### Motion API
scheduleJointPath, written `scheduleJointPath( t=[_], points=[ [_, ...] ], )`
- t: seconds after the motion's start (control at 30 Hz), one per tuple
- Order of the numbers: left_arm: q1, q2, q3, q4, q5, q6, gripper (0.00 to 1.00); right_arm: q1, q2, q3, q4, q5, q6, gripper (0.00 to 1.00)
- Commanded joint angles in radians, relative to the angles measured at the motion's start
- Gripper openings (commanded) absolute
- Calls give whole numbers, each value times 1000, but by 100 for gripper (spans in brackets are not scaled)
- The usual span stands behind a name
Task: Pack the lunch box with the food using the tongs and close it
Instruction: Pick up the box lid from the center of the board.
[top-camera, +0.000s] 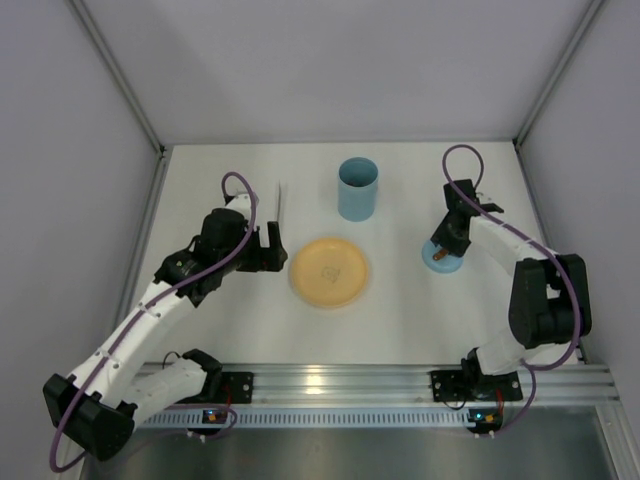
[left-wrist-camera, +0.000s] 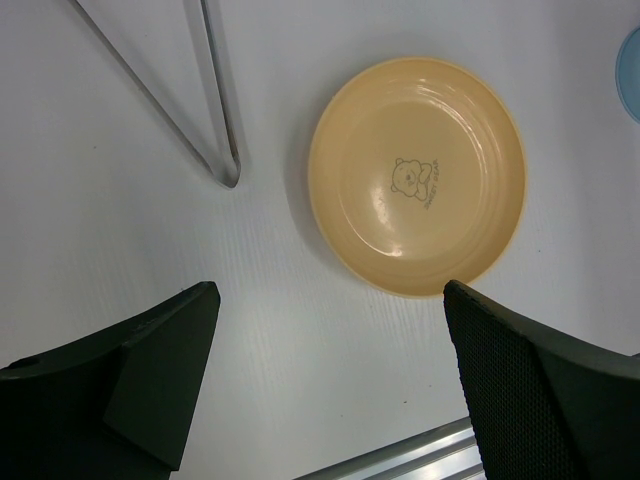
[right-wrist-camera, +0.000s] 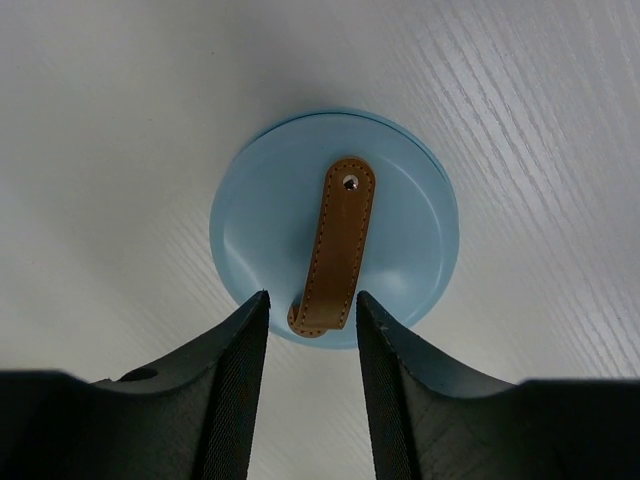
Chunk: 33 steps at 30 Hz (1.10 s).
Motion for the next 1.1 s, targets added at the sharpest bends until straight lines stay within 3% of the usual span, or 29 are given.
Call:
scheduleJointPath(
  t=[0.0, 0.37, 0.47, 0.57, 0.67, 0.73, 0.93, 1.07],
  points=[
    [0, -21, -3, 39, -5, 17, 98, 11, 16, -4, 62, 23, 22, 40],
    [0, -23, -5, 39, -8, 17, 98, 17, 41, -26, 80, 21, 24, 38],
    [0, -25, -6, 37, -10, 17, 98, 15, 51, -30, 85, 23, 27, 34],
    [0, -26, -5, 37, -17, 18, 98, 17, 44, -24, 77, 32, 18, 18],
    [2, -28, -5, 34, -28, 18, 98, 21, 25, 28, 30, 55, -8, 9],
    [0, -26, -5, 34, -31, 18, 98, 24, 5, 106, -24, 61, -31, 0],
    [2, -26, -2, 28, -60, 25, 98, 67, 14, 435, -156, 46, -120, 0],
    [0, -18, 0, 25, -72, 25, 98, 124, 141, 784, -275, 40, -168, 0]
  ],
)
